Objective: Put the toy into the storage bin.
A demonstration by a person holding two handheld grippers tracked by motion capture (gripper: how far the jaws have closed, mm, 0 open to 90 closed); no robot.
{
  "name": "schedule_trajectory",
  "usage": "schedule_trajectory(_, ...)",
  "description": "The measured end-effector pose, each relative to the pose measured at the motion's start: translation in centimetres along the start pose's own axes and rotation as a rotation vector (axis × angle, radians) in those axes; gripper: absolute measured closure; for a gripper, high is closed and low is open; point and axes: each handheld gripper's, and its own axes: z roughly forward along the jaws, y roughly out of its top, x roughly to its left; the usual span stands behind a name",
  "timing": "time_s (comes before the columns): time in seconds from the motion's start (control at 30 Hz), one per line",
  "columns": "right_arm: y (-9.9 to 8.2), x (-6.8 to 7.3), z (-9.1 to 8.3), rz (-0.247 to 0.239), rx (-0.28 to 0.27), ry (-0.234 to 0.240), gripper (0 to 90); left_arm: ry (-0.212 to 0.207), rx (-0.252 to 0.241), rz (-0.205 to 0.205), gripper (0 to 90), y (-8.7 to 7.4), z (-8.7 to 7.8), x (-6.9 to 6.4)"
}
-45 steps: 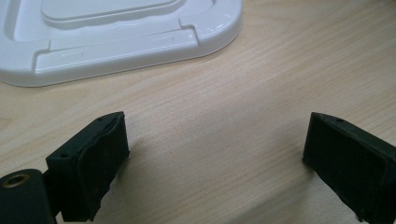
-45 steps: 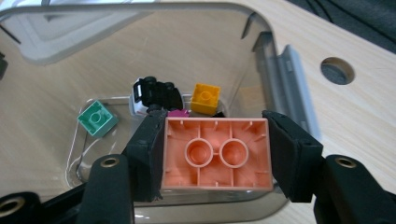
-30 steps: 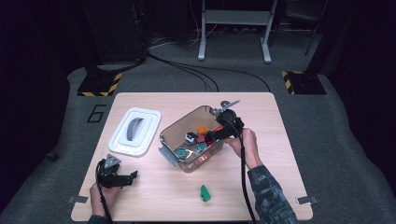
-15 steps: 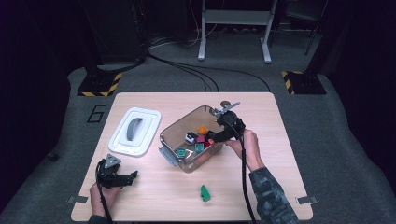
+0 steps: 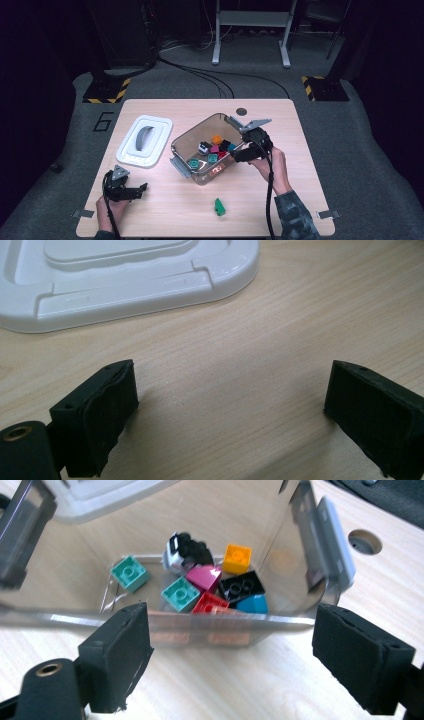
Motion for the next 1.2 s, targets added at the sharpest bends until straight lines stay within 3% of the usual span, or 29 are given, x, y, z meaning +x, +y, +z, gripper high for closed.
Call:
schedule_trajectory(0.3,-3.7,0.9,0.2,0.033,0.016,0.022,13.4,0.000,0.000,-0.003,6.7,0.0,0.0,0.0)
schedule_trajectory(0.47,-6.1,1.8,1.2,0.068,0.030,0.058,9.7,0.001,-0.001,-0.003,6.7,0.0,0.0,0.0)
schedule_trajectory(0.7,-8.4,3.5,2.8,0.066,0.078,0.121,7.8,0.001,0.000,-0.004,6.7,0.0,0.0,0.0)
schedule_trajectory(1.2,-9.3,7.4,5.0,0.056,0.130,0.211,8.2,0.001,-0.001,-0.003,6.7,0.0,0.0,0.0)
